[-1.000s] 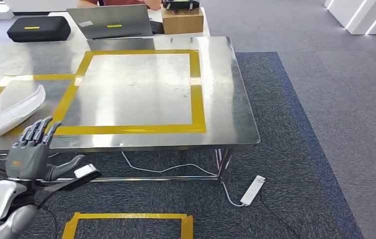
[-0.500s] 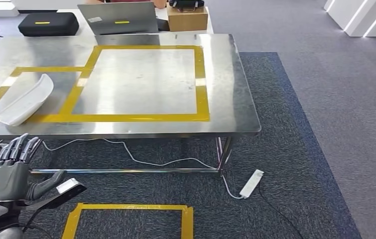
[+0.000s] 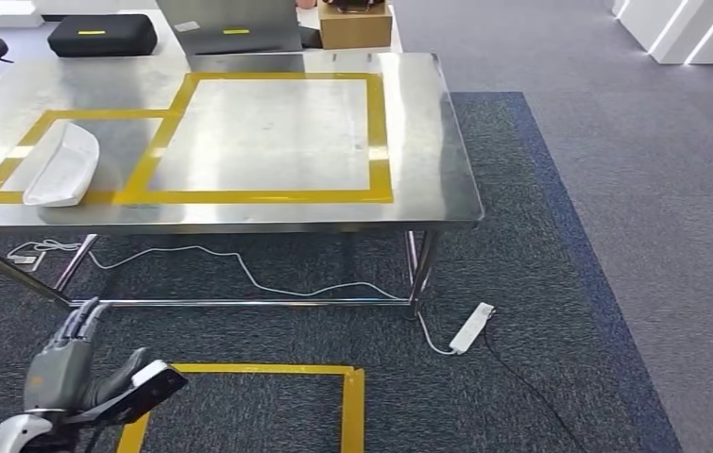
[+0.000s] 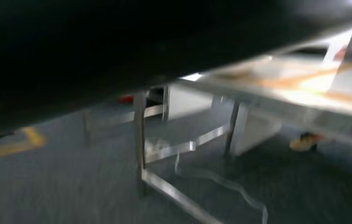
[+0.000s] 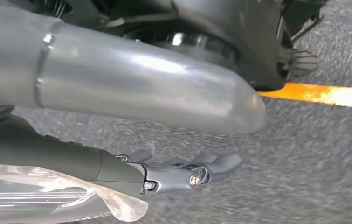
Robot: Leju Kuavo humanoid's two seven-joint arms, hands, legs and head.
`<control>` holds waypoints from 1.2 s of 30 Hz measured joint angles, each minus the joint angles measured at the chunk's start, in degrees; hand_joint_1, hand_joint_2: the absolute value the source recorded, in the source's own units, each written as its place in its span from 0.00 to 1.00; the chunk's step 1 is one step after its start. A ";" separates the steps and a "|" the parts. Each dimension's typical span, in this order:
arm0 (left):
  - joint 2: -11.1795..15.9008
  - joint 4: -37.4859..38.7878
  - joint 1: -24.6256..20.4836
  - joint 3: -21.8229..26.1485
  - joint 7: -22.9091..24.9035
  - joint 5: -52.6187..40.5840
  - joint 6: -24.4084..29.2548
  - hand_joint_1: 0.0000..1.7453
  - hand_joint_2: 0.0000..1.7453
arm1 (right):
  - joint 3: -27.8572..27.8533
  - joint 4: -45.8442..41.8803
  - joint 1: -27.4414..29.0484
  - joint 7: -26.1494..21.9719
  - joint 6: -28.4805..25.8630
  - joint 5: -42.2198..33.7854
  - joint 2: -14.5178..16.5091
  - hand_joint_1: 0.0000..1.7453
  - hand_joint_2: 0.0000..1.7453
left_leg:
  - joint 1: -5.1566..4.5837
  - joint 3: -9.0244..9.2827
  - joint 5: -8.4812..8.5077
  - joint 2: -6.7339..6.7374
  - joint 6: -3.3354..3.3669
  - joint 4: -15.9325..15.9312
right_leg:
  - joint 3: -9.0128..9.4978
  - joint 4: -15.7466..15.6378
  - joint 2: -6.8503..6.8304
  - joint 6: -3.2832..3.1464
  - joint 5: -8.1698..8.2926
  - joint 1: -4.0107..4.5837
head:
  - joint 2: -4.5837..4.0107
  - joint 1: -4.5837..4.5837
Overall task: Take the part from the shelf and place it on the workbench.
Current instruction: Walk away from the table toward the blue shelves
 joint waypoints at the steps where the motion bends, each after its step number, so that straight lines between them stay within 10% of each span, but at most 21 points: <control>1: -0.77 1.29 0.74 -0.48 0.25 3.14 -0.28 0.00 0.00 | -0.57 -0.07 0.26 -0.22 0.19 -0.82 0.02 0.00 0.00 | 0.09 -0.41 -1.66 -0.10 -0.32 1.14 | -0.56 -0.07 -0.15 -0.48 0.60 -0.11 | -0.01 -0.10; 4: -2.92 5.21 2.47 -1.87 1.00 8.76 -0.74 0.00 0.00 | -2.02 -0.16 0.89 -0.82 0.67 -2.54 0.04 0.00 0.00 | 0.50 -2.25 -10.40 -0.23 -1.19 10.34 | -2.69 0.01 -0.53 -1.10 2.39 -0.18 | -0.01 -0.48; 7: -3.98 10.24 3.35 -4.06 1.86 11.51 0.18 0.00 0.00 | -3.51 0.09 1.31 -2.06 1.87 -4.46 0.08 0.00 0.00 | 0.95 -1.07 -11.20 -0.23 -1.73 16.51 | -5.02 0.81 -0.81 -0.80 4.03 -0.18 | -0.01 -0.49; 10: -4.27 15.79 3.82 -6.36 1.67 14.30 2.72 0.00 0.00 | -5.16 1.08 1.45 -3.22 3.38 -6.14 0.38 0.00 0.00 | 1.23 6.77 -7.67 -0.25 -1.61 6.56 | -7.49 2.45 -0.84 -0.06 5.05 -0.22 | -0.01 -0.46; 13: -4.30 20.63 3.76 -8.91 2.90 15.30 4.56 0.00 0.00 | -6.45 2.11 1.55 -3.05 4.01 -7.01 0.60 0.00 0.00 | 0.86 10.43 -8.82 -0.34 -0.62 -0.44 | -9.06 3.45 -0.96 1.09 6.15 -0.11 | 0.00 -0.35; 16: -4.54 26.54 3.39 -11.82 3.66 19.73 5.23 0.00 0.00 | -7.03 4.22 1.40 -2.48 6.49 -7.53 0.68 0.00 0.00 | 0.79 8.85 -7.94 -0.05 1.01 -0.79 | -10.30 4.61 -0.73 2.12 5.03 -0.39 | 0.00 -0.23; 20: -5.16 33.58 2.47 -14.69 3.20 23.22 5.92 0.00 0.00 | -7.38 7.53 1.13 -2.44 9.12 -7.76 0.84 0.00 0.00 | 0.28 5.66 -5.34 0.20 2.34 -0.81 | -13.44 16.46 -0.12 2.42 -4.77 -0.48 | 0.00 0.27; 22: -5.56 36.43 1.91 -15.73 3.28 25.33 6.20 0.00 0.00 | -7.78 8.94 0.73 -2.49 9.15 -7.65 1.25 0.00 0.00 | -0.14 3.84 -3.91 0.20 2.44 -0.69 | -12.63 19.70 -0.07 2.16 -4.05 -0.33 | 0.01 0.45; 25: -6.47 40.78 0.85 -16.53 2.97 31.05 6.60 0.00 0.00 | -8.08 11.32 -0.25 -2.22 10.01 -7.37 2.17 0.00 0.00 | -0.59 1.72 -2.04 0.19 2.25 -0.54 | -4.52 10.69 -0.01 1.06 0.43 0.24 | 0.01 1.19; 27: -7.40 43.94 -0.12 -16.70 2.49 34.08 6.79 0.00 0.00 | -8.11 13.31 -1.26 -2.00 11.16 -7.40 2.84 0.00 0.00 | -0.76 1.02 -0.78 0.20 1.90 -0.47 | 1.19 1.95 0.05 0.35 -0.30 0.62 | 0.01 1.69; 30: -8.73 49.15 -1.73 -16.95 2.17 36.90 6.99 0.00 0.00 | -8.16 17.25 -2.65 -1.96 13.27 -7.86 4.31 0.00 0.00 | -0.58 0.53 0.68 0.14 1.03 -0.69 | 1.95 -1.40 -0.06 -0.31 -0.28 0.82 | 0.01 2.65; 36: -11.32 59.73 -5.51 -17.02 -1.49 38.88 6.62 0.00 0.00 | -8.26 25.36 -4.96 -3.06 17.43 -7.72 7.34 0.00 0.00 | 0.41 -2.91 -11.65 -0.19 -1.01 15.03 | -2.72 -0.36 -0.91 -1.37 3.37 0.41 | -0.01 3.23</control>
